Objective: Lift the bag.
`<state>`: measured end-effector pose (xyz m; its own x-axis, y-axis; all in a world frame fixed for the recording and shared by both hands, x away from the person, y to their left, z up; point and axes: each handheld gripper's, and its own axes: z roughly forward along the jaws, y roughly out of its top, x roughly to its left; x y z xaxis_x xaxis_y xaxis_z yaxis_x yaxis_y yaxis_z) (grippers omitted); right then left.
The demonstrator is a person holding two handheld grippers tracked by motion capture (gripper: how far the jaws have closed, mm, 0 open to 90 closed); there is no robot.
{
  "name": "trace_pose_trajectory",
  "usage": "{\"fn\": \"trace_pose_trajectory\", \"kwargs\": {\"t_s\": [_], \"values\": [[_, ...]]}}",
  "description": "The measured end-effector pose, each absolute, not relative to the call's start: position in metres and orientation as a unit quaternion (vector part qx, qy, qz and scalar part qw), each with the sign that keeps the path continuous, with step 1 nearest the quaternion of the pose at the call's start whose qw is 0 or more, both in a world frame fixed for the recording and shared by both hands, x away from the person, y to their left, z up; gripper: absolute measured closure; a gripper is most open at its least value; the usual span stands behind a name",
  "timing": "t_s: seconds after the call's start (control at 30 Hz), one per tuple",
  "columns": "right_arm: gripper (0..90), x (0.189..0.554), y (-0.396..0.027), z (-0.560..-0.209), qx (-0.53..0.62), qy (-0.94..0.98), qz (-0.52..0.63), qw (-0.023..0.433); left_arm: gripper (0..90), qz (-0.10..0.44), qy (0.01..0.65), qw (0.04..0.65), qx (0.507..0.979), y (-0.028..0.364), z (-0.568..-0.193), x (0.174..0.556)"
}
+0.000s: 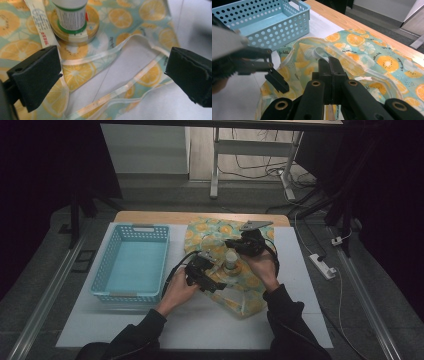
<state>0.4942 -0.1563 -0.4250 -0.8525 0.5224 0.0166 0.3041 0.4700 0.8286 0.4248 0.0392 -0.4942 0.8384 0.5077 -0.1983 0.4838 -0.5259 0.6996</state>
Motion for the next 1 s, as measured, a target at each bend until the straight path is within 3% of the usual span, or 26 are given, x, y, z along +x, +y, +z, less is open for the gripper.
{"fn": "trace_pose_trajectory", "kwargs": {"t_s": [0.6, 1.0], "values": [[90.0, 0.497, -0.158, -0.428, 0.249, 0.849, 0.450, 0.118, 2.9, 0.030, 0.238, 0.365, 0.900, 0.006, -0.519, 0.437], [90.0, 0.500, -0.160, -0.430, 0.255, 0.849, 0.447, 0.116, 5.7, 0.032, 0.219, 0.344, 0.912, 0.006, -0.535, 0.444]]}}
